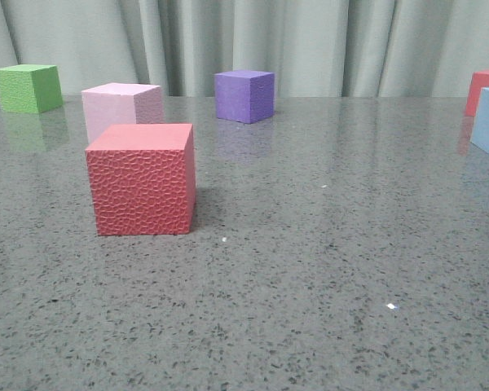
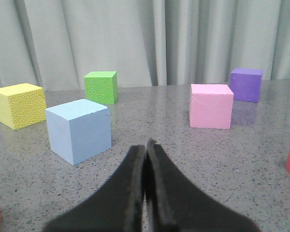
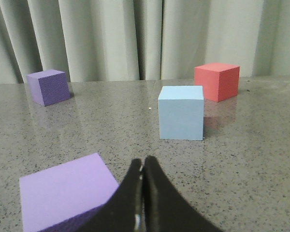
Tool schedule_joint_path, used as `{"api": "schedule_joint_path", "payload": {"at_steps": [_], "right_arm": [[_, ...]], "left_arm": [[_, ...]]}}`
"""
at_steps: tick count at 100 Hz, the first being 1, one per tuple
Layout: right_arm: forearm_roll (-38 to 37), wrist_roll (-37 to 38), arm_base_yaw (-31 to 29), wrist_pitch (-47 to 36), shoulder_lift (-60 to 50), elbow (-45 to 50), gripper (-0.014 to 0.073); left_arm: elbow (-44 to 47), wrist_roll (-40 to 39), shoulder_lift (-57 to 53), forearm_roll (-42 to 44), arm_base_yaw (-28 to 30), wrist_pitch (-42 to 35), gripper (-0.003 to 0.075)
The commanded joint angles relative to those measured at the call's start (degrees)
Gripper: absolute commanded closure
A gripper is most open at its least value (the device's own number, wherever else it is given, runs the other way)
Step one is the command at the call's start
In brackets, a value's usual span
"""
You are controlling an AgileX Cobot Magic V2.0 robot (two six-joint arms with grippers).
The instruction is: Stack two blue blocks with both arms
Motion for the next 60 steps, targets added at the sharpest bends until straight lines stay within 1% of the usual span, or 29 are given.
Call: {"api": "schedule_joint_path", "payload": {"at_steps": [1, 13, 22, 35, 46, 60], "right_arm": [[-0.1, -0.5, -0.4, -5.9, -1.2, -1.0, 0.0716], [-0.1, -0.5, -0.4, -5.8, -1.2, -1.1, 0.0716], [-0.1, -0.5, -0.4, -4.3, -1.2, -2.1, 0.0716], [0.0, -0.5, -0.4, 4.6, -0.6, -6.8, 0.0716], [0.5, -0.5, -0.4, 9.2, 1.3, -12.1, 0.0716], [0.6, -0.5, -0.4, 16.7, 6.5, -19.8, 0.0716]], "left_arm": [[2.4, -0.5, -1.9, -0.3, 0.1, -4.8, 0.0739], [2.0, -0.5, -1.9, -2.4, 0.1, -4.4, 0.0739], [0.5, -0.5, -1.9, -4.7, 0.1, -1.3, 0.0739], [-3.2, -0.5, -1.4, -7.1, 0.1, 5.9, 0.0739], [-6.0, -0.5, 0.8, -9.9, 0.1, 5.9, 0.0739], [-12.9, -1.1, 6.2, -10.4, 0.1, 9.5, 0.0739]]}}
